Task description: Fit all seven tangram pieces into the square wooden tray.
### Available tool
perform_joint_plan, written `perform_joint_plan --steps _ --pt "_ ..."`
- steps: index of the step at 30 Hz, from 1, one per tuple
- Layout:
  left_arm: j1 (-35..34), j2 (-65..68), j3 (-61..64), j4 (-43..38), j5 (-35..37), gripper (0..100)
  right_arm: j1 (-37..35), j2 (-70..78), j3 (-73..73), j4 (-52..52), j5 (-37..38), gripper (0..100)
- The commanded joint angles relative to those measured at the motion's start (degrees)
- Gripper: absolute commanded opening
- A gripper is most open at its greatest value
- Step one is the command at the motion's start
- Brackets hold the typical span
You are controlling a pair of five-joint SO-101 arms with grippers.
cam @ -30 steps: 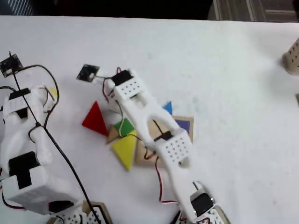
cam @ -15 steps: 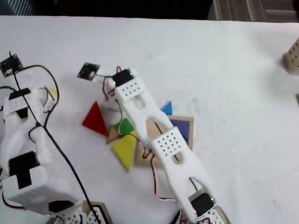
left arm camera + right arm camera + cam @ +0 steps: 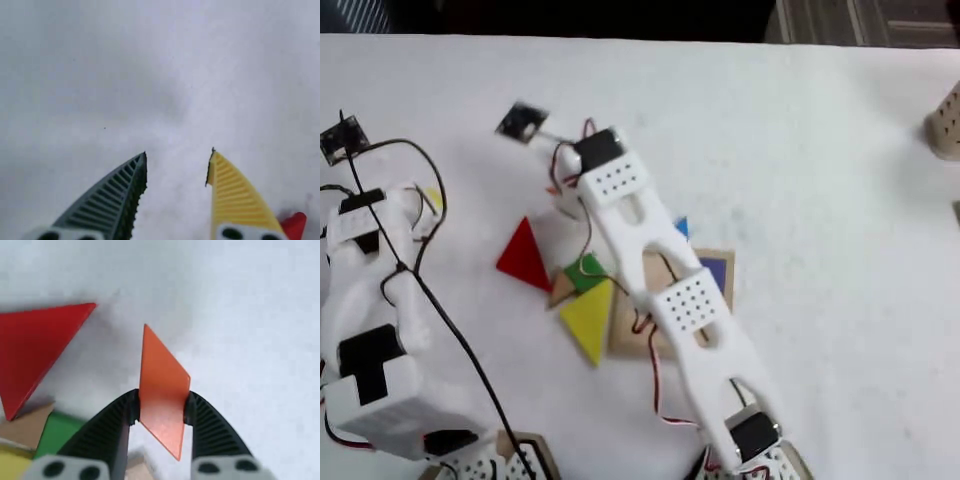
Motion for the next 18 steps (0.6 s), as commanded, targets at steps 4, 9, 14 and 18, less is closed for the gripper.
perform_joint_plan --steps 4,9,14,18 --pt "0.7 -0.1 -3.3 0.2 0.3 23 2.7 -23.8 19.0 2.4 -4.0 1.7" --pt "0.7 0.0 -3.6 0.2 0.3 23 2.5 -42.1 42.3 2.2 -4.2 1.7" --pt "0.7 0.0 -3.6 0.2 0.3 23 2.7 -57.2 63.1 2.2 -4.3 1.9" --pt "0.7 0.0 -3.4 0.3 0.3 23 2.8 -66.6 78.9 0.3 -4.7 1.8"
